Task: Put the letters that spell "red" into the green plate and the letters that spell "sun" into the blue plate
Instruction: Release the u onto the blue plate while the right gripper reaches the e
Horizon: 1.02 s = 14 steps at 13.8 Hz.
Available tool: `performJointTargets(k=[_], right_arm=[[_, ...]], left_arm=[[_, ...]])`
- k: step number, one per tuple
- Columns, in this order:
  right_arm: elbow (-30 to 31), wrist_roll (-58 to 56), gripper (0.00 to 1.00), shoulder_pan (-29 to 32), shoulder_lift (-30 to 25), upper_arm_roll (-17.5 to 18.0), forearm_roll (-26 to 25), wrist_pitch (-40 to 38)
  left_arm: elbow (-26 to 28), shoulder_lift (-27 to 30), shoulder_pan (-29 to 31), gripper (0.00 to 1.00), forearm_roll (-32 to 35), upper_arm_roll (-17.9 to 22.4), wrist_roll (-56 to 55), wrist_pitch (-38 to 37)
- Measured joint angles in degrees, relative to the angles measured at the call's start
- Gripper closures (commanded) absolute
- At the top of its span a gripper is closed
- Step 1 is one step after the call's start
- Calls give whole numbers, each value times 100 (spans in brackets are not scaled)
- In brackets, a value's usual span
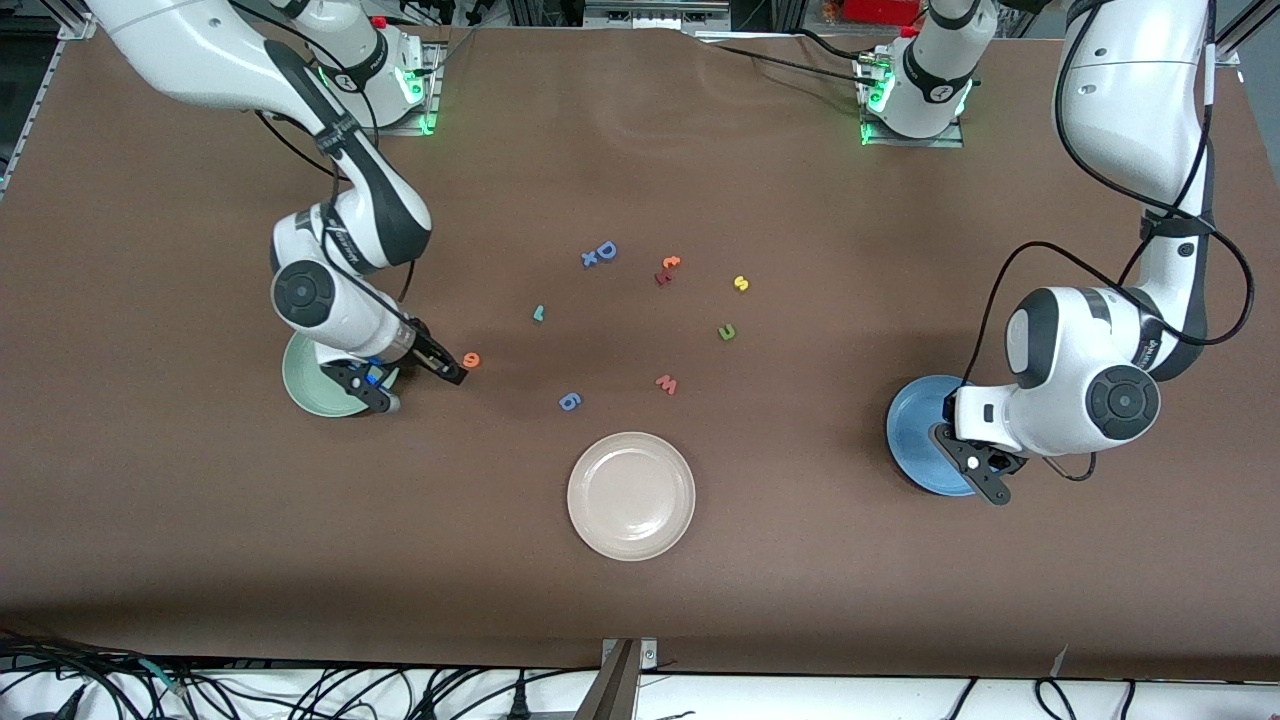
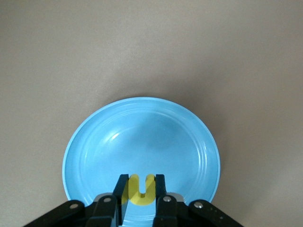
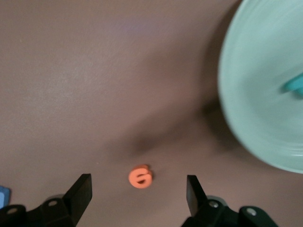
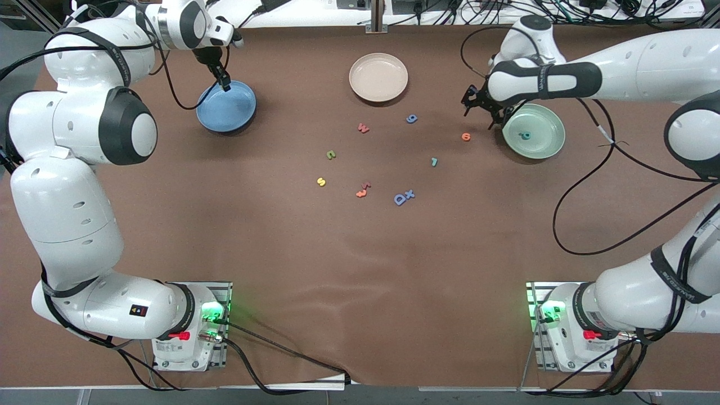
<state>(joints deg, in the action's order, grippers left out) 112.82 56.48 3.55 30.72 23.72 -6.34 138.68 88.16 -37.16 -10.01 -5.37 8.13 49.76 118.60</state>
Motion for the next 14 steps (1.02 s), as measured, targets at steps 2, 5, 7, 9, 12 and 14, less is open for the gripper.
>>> performJointTargets(k=[2, 5, 7, 9, 12, 14], right_arm=[[6, 33, 12, -47, 255, -9, 0, 227], [15, 54, 14, -67, 376, -29, 0, 263], [19, 186, 20, -103, 391, -29, 0, 274], [28, 300, 25, -178, 414, -29, 0, 278], [65, 351, 35, -223, 426, -35, -16, 278], [78, 352, 35, -224, 425, -86, -42, 278]], left_arm=[[1, -1, 2, 0, 0, 0, -1, 0], [1, -1, 3, 0, -20, -1, -36, 0], [1, -1, 1, 0, -177, -8, -231, 0], [1, 0, -13, 0, -219, -60, -641, 0], [1, -1, -77, 0, -221, -342, -1557, 0], [4, 0, -220, 0, -221, -516, -2344, 0]])
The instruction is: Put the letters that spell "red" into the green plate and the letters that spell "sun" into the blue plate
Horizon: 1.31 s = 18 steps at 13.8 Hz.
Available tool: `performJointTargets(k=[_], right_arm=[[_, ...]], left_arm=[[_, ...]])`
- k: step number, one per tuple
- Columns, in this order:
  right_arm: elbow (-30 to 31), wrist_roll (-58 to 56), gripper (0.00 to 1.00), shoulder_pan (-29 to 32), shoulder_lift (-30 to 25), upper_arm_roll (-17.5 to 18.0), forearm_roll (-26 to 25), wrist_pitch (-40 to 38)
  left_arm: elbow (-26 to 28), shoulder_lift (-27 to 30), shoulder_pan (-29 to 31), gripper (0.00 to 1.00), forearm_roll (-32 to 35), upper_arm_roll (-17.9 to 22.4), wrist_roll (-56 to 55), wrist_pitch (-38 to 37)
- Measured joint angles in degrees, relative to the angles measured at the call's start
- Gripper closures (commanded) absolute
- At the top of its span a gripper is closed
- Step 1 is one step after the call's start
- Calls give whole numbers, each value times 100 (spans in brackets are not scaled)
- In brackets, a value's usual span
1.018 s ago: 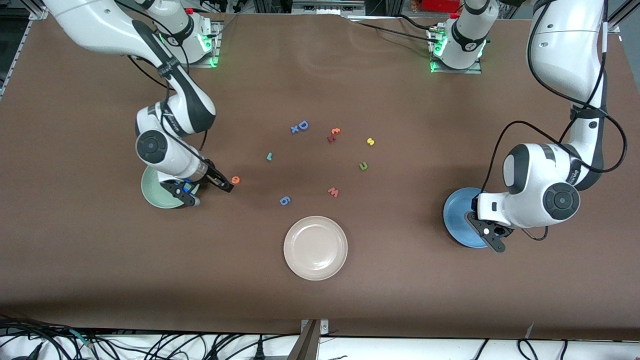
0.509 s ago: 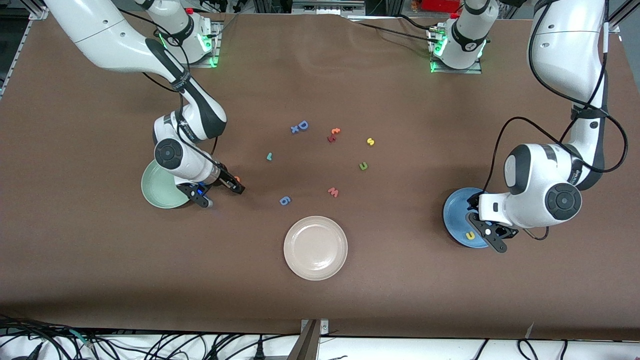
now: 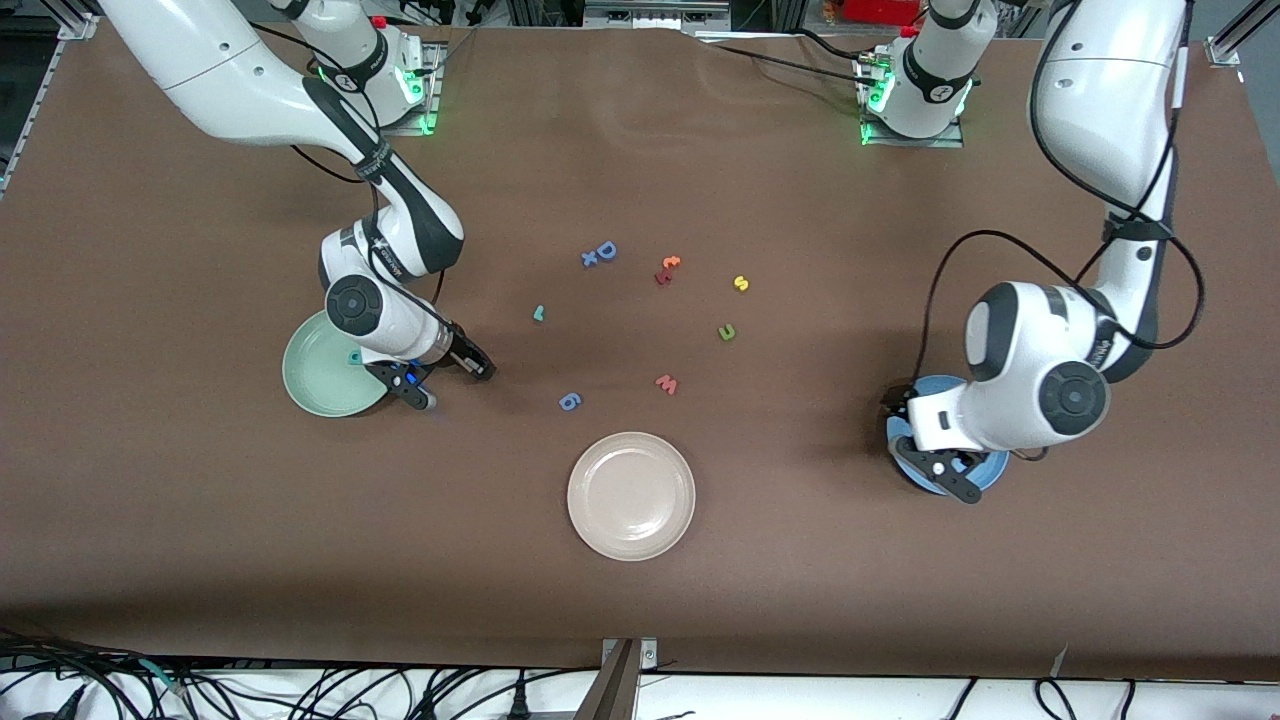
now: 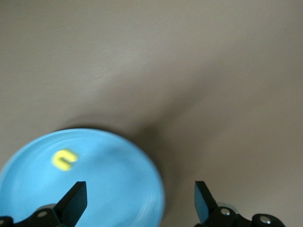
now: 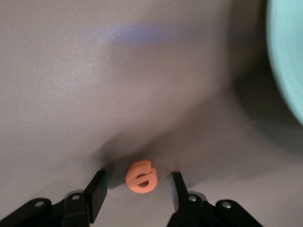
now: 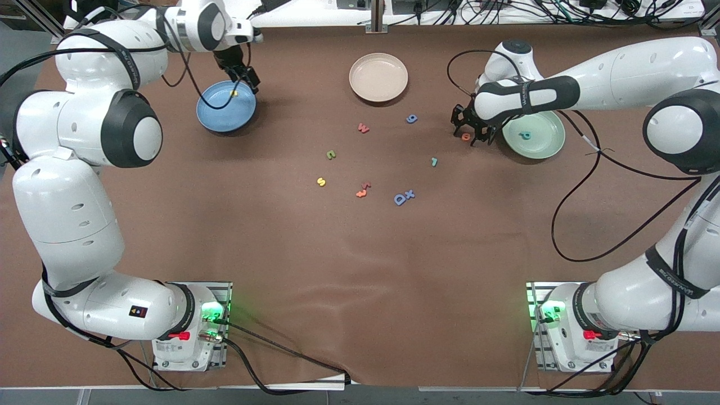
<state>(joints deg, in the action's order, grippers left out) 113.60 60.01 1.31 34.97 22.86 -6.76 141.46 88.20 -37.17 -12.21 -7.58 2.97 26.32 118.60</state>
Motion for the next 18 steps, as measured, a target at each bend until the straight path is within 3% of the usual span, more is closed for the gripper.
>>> performJointTargets(k=[4, 10, 18], right_arm=[[4, 0, 42, -1, -11, -50, -114, 1], [7, 59, 42, -16, -22, -59, -148, 12], [74, 114, 42, -22, -30, -63, -155, 166]], left_arm=[[16, 0, -231, 0, 0, -314, -1698, 0], [310, 3, -517, 0, 100, -550, -3529, 190], [1377, 244, -696, 0, 494, -933, -4982, 1260]])
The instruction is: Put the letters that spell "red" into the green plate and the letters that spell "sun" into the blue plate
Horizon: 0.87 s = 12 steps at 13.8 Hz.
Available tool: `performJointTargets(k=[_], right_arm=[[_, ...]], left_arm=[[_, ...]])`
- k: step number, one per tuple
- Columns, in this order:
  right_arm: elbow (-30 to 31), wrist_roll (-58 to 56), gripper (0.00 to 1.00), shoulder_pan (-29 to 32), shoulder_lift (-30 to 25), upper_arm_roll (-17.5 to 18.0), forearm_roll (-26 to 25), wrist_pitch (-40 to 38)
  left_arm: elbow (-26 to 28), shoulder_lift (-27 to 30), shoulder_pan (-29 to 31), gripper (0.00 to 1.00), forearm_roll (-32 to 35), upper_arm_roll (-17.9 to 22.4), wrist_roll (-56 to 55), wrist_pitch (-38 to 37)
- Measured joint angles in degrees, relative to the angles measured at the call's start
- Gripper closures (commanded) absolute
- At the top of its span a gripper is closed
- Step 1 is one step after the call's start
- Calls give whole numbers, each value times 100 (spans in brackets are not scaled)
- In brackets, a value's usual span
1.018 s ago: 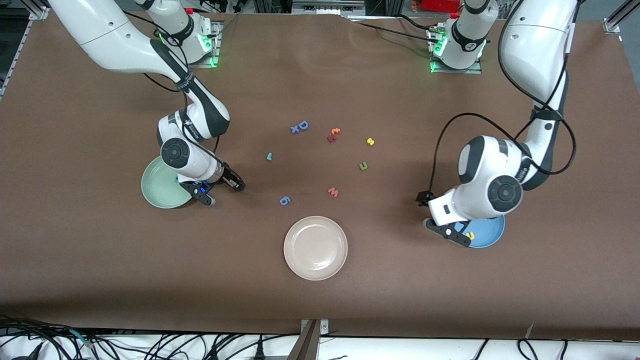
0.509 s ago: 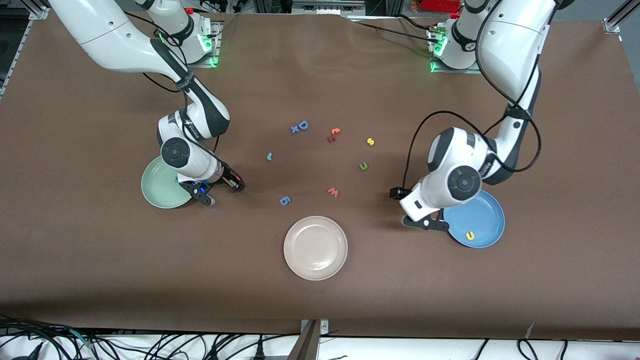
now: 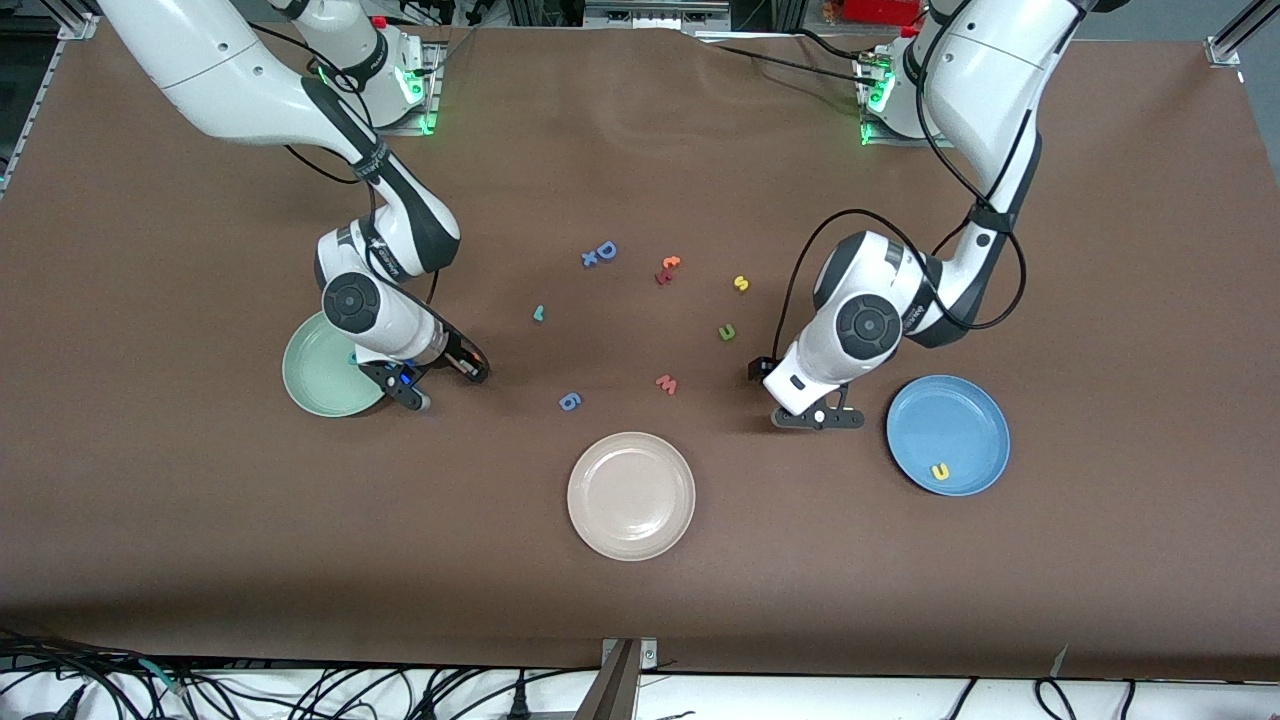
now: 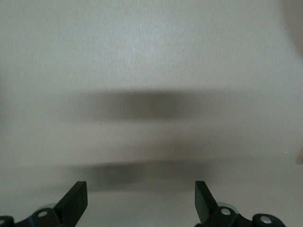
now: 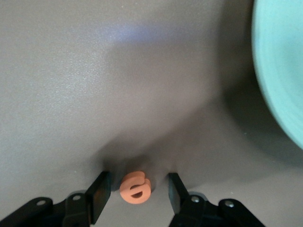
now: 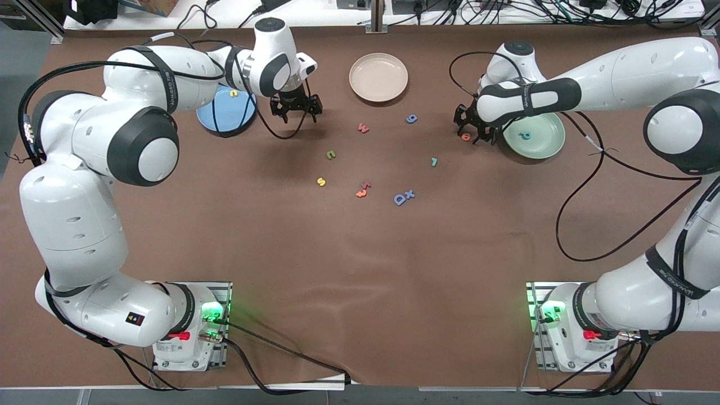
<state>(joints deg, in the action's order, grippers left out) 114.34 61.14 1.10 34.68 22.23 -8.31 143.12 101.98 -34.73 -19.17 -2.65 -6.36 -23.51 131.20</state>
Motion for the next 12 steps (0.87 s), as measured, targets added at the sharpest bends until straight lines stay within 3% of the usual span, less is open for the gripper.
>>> performJointTargets(k=[2, 3, 7, 12], right_arm=[[33, 27, 47, -15, 10, -13, -1, 93], [40, 31, 57, -23, 21, -22, -1, 133], [40, 54, 80, -53, 28, -37, -2, 230], [31, 67, 80, -54, 24, -42, -3, 207]], left_arm=[[253, 161, -86, 0, 0, -6, -206, 81], [379, 267, -150, 0, 0, -12, -323, 87], [705, 549, -474, 1, 0, -20, -998, 174], [882, 549, -812, 2, 0, -27, -1809, 725]])
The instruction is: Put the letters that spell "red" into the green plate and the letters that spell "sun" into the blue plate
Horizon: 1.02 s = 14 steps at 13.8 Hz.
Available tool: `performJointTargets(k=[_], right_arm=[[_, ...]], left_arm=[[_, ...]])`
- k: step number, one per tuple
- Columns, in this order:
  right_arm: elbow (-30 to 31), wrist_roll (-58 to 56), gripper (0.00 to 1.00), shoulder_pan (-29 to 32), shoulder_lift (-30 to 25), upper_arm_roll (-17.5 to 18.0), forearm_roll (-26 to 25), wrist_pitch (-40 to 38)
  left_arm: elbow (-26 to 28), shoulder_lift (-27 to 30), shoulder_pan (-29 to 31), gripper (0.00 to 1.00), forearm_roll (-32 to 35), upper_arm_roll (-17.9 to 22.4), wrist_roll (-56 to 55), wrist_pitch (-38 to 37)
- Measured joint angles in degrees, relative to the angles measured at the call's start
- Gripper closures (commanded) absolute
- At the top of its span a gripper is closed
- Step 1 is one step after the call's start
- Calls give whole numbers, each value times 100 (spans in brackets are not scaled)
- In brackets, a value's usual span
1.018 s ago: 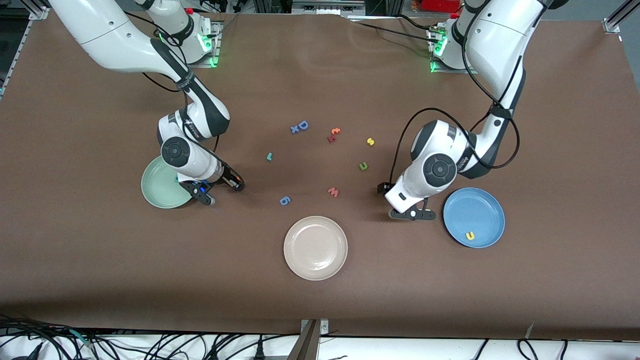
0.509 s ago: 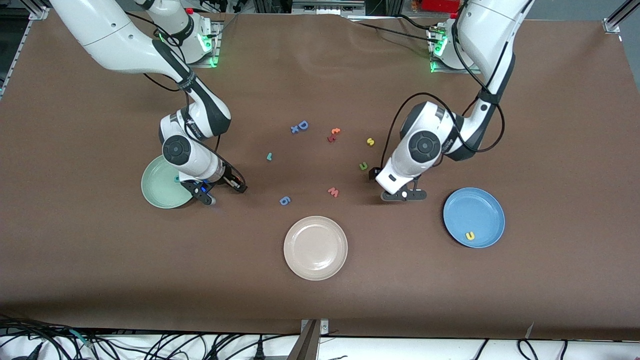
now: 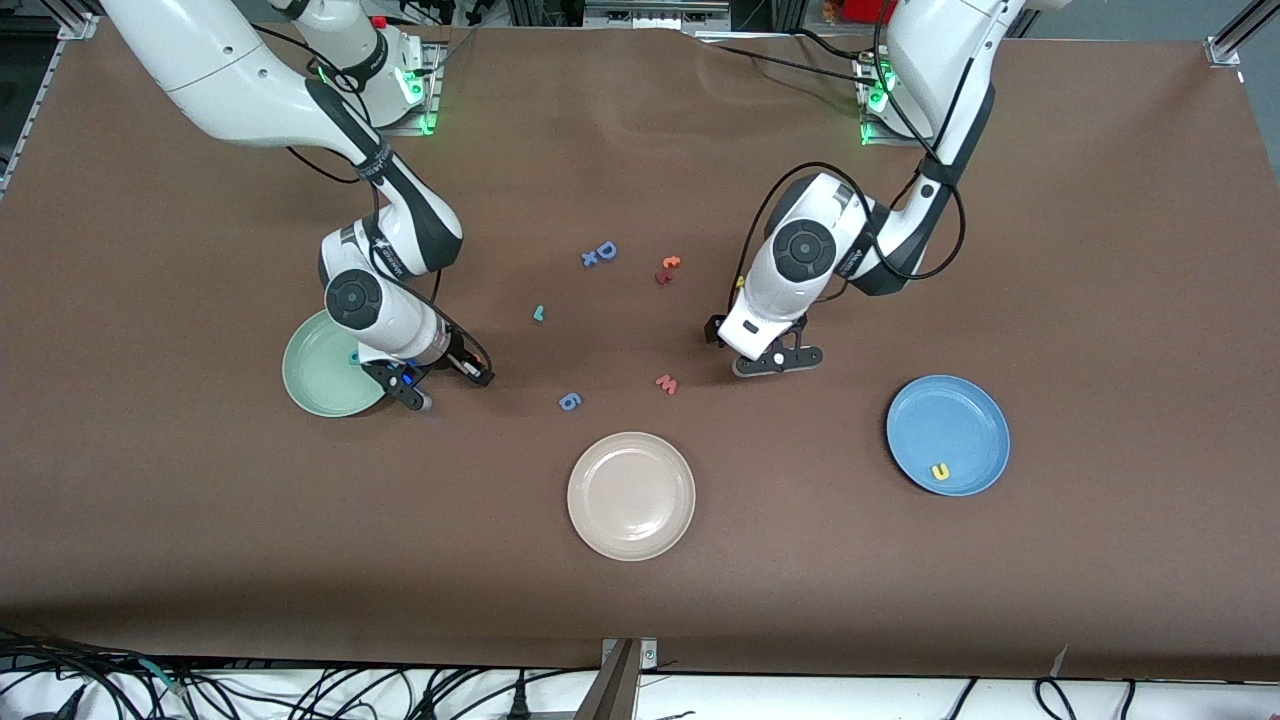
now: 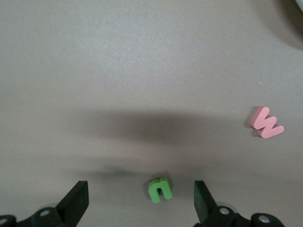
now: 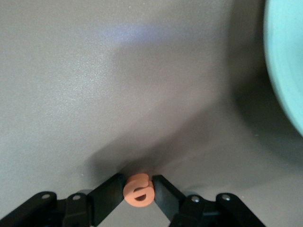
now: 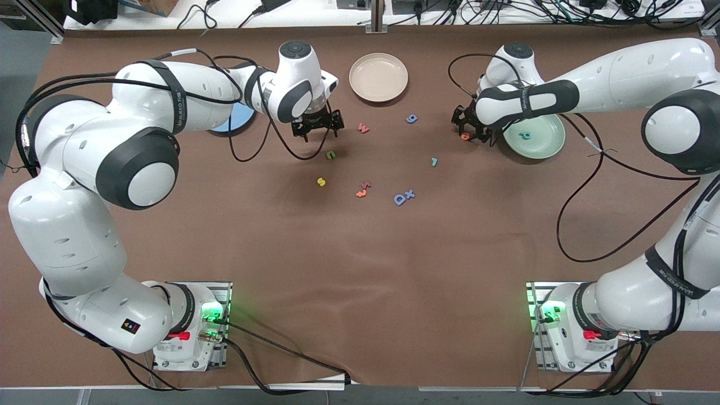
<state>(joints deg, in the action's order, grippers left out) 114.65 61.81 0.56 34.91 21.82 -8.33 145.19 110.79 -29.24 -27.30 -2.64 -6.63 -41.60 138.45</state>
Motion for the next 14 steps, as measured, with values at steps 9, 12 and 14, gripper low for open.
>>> performJointTargets(k=[9, 12, 14], right_arm=[[-399, -861, 80, 227, -663, -213, -68, -1968], [-377, -1923, 80, 477, -848, -600, -68, -2326], [-294, -2588, 80, 515, -827, -1010, -68, -2297]], left_arm=[[183, -352, -191, 4, 874, -7, -918, 559], [183, -416, -206, 6, 971, -69, -1262, 576], [182, -416, -205, 8, 971, -148, -1413, 585]])
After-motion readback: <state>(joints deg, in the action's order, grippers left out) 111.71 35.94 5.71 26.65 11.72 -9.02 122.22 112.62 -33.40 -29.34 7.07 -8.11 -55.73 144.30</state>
